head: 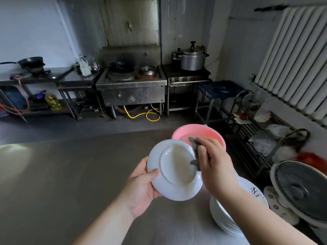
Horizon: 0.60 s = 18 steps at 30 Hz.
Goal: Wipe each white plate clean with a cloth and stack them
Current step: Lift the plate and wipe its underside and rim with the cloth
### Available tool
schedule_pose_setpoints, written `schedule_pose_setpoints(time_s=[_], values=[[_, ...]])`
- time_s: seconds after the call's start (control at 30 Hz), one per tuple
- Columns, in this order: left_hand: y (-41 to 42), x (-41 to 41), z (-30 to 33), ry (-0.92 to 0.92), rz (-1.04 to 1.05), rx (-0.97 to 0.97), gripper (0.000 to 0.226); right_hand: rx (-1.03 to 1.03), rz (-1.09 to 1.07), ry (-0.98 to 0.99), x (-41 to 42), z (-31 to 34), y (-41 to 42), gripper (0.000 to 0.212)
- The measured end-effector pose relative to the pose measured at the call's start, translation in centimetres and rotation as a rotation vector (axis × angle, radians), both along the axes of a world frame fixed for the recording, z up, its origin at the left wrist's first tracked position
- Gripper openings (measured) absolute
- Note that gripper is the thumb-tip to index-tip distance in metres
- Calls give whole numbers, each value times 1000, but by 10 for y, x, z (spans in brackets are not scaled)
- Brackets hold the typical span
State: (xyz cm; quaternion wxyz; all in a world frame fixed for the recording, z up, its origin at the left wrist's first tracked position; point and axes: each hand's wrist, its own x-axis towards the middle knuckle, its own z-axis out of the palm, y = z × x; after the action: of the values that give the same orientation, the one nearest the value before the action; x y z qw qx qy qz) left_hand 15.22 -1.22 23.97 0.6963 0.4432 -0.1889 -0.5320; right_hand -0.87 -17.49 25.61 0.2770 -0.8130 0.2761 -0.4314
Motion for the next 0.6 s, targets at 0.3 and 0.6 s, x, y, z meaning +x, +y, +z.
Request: schedule_pose_setpoints(time_s=[0.3,0.6], values=[[-7,-8,20,-27,26,-109,46,-389,333,454,9,3,48,86],[-5,-5,18,-1,40,-125,49,-474,82,795,14,24,31,97]])
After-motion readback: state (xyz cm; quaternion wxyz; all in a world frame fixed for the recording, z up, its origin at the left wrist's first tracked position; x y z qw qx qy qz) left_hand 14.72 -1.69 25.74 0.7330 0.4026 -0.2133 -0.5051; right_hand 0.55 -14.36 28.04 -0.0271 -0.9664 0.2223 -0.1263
